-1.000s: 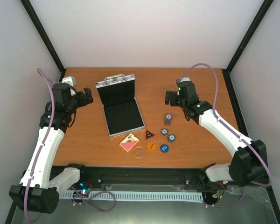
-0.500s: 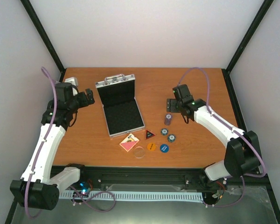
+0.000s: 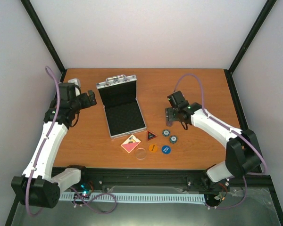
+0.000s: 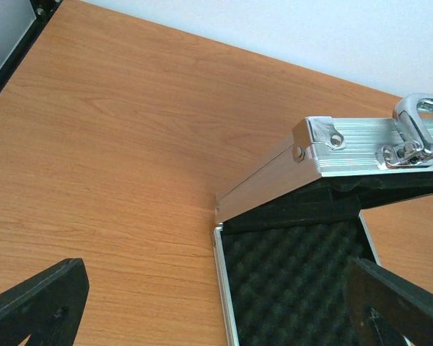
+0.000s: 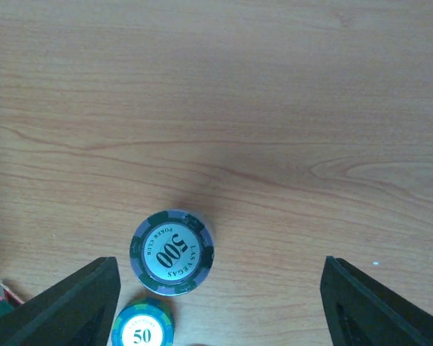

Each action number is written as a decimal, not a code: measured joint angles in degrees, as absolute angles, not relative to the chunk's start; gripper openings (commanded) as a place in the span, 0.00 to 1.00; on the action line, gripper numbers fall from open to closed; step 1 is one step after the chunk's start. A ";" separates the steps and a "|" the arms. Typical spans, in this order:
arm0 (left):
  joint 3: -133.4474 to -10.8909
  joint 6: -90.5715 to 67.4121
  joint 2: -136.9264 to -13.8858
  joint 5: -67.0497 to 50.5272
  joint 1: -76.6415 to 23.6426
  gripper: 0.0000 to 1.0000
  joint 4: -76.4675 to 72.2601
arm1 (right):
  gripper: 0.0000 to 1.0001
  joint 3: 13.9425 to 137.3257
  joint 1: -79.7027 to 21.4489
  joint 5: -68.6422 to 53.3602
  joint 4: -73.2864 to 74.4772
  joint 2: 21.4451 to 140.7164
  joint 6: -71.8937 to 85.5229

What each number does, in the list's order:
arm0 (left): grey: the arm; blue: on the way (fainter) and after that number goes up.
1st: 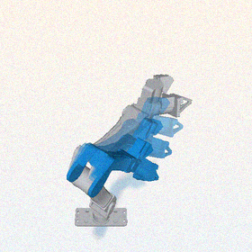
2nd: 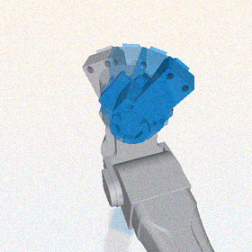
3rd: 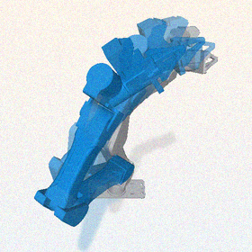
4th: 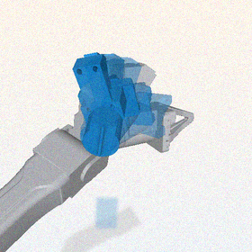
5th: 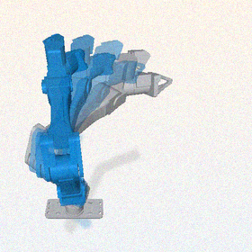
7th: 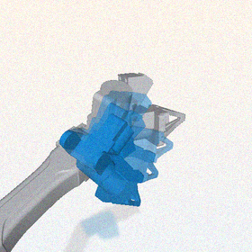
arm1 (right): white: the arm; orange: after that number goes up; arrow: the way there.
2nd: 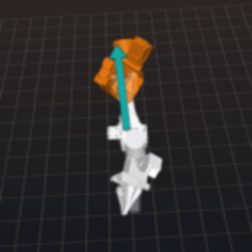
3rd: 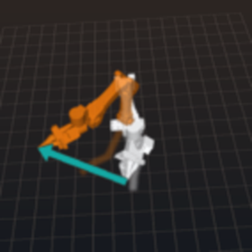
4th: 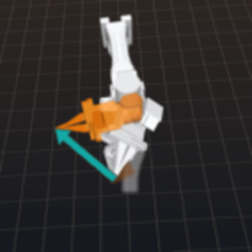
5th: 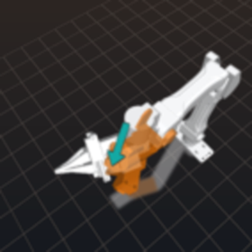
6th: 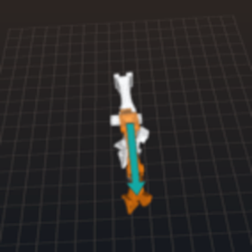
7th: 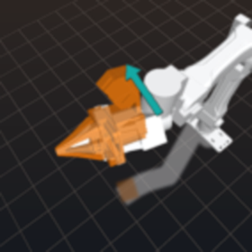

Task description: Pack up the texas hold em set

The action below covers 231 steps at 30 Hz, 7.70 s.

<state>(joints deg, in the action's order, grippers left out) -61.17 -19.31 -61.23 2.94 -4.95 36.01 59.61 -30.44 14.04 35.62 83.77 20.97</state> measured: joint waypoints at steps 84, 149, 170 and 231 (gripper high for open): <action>-61.17 -19.97 -62.85 4.78 -5.85 1.00 37.45 | 0.45 64.14 -31.03 12.91 33.80 98.63 18.44; -61.17 -19.99 -63.40 6.02 -5.85 1.00 39.07 | 0.03 63.48 -29.28 -0.21 24.36 86.94 20.43; -60.03 -21.45 -62.11 4.27 -5.85 1.00 39.05 | 0.03 64.05 -37.17 -0.89 7.09 94.43 24.95; -56.66 -22.33 -60.03 2.72 -5.85 1.00 39.05 | 0.03 79.46 -43.77 14.63 -13.52 122.26 17.78</action>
<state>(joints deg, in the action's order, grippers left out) -56.66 -22.33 -60.03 2.72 -5.85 39.05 79.46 -43.77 14.63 -13.52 122.26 17.78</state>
